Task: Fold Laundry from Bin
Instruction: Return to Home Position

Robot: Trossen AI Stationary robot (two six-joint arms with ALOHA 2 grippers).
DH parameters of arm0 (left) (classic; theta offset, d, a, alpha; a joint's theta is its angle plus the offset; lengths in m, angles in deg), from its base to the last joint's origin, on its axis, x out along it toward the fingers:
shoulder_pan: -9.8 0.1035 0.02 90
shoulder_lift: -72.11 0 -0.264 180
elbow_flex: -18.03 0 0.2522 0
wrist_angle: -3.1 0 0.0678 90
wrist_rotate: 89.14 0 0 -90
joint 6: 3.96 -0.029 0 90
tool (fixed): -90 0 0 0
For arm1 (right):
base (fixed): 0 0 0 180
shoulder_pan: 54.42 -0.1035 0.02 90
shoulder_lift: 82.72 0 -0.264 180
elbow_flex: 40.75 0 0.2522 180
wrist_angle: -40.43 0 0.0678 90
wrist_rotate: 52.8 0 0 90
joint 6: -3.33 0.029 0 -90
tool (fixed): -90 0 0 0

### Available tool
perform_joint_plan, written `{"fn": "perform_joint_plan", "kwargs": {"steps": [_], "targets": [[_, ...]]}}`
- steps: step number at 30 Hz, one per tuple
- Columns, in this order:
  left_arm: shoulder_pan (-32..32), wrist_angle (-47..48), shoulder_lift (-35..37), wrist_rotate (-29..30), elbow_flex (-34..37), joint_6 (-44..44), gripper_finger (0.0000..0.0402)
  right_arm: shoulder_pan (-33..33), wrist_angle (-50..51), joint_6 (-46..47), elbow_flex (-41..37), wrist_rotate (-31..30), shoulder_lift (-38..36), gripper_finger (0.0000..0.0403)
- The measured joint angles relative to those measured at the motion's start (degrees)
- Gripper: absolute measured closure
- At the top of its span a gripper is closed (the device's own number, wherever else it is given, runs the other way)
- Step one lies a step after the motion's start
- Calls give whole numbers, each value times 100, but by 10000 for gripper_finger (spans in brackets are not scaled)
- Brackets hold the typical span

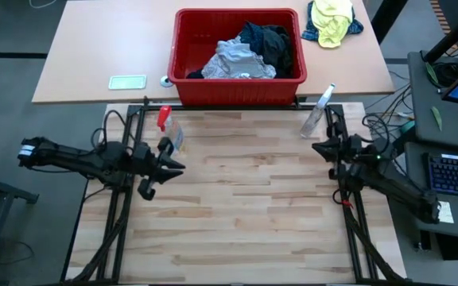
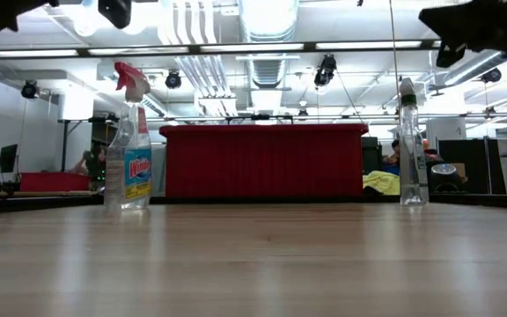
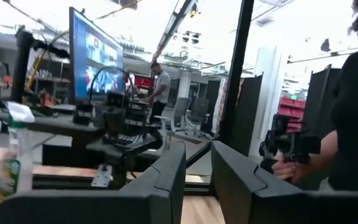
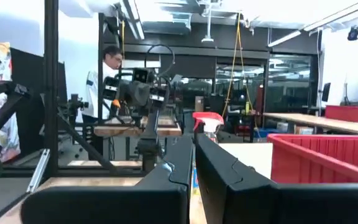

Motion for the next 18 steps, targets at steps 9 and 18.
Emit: {"fn": "perform_joint_plan", "kwargs": {"steps": [9, 18], "targets": [[0, 196, 1126, -24, 797, -45, 340, 0, -12, 44, -378, -4, -200, 390], [4, 972, 3069, 245, 1590, -361, 340, 0, 7, -180, -369, -6, -205, 390]]}}
